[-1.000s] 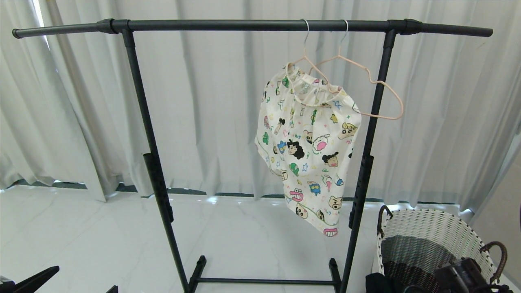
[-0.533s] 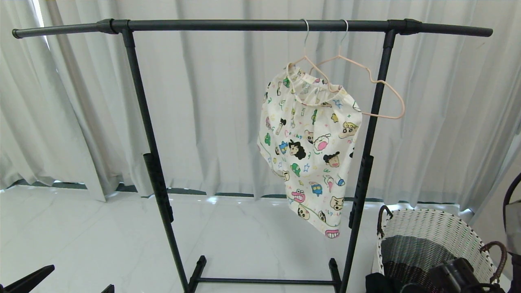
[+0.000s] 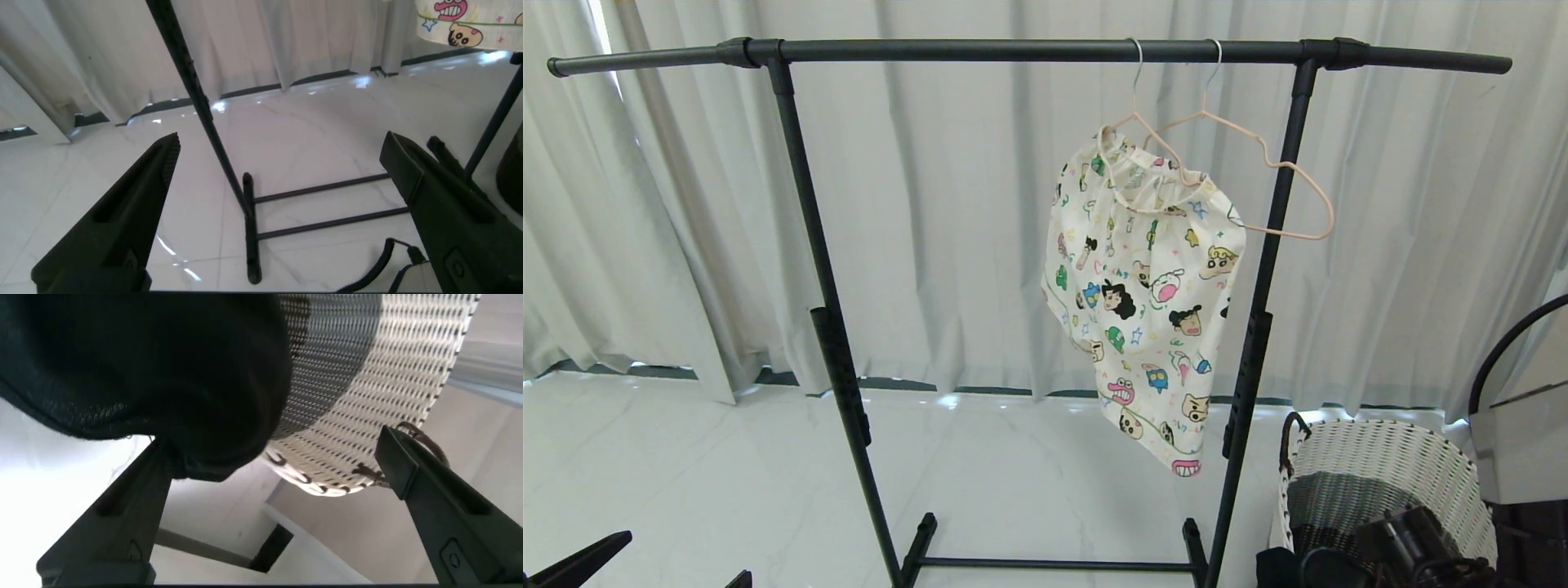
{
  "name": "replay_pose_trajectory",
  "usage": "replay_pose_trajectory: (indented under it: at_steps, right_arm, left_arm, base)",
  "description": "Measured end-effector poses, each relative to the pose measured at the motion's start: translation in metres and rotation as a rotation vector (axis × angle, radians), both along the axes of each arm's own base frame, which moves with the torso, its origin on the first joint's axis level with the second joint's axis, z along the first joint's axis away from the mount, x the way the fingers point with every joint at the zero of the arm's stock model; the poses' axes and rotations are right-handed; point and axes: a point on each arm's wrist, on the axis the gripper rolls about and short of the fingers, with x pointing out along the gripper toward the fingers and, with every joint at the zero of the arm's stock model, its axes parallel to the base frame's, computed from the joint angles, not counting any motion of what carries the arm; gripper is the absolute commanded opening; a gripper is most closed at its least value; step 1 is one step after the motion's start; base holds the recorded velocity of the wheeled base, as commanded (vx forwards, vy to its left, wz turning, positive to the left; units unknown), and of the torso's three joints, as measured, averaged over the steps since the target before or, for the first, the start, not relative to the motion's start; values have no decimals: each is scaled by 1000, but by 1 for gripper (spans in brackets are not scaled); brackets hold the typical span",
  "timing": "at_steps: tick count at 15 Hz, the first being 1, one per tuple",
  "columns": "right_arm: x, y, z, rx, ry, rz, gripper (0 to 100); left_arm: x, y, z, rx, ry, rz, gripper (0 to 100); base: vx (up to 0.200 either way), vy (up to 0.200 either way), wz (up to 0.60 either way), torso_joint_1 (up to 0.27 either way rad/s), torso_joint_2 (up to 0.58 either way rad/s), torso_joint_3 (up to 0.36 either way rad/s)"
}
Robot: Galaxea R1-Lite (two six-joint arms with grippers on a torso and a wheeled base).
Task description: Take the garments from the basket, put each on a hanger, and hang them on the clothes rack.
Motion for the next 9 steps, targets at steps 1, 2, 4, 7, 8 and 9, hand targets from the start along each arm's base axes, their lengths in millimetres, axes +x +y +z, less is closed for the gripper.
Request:
replay_pose_trajectory:
  at_steps: [1, 2, 4, 7, 8, 9]
  right_arm:
    - [0, 0, 0, 2, -2, 1, 0]
    - [1, 0, 0, 7, -12, 0, 0]
    - [1, 0, 2, 19, -43, 0, 0]
    - [-7, -1, 3, 18, -41, 11, 0]
    - [-9, 0, 5, 23, -44, 20, 0]
    - [-10, 0, 6, 34, -44, 31, 0]
  left_arm:
    - [0, 0, 0, 0, 0, 0, 100]
    - [0, 0, 0, 0, 0, 0, 100]
    - [0, 0, 0, 0, 1, 0, 100]
    - [0, 0, 0, -1, 2, -4, 100]
    - [0, 0, 0, -2, 1, -7, 100]
    - [0, 0, 0, -3, 1, -12, 100]
  base:
    - [0, 0, 0, 0, 0, 0]
    - [0, 0, 0, 0, 0, 0]
    - [0, 0, 0, 0, 0, 0]
    - [0, 0, 0, 0, 0, 0]
    - [0, 0, 0, 0, 0, 0]
    - [0, 0, 0, 0, 0, 0]
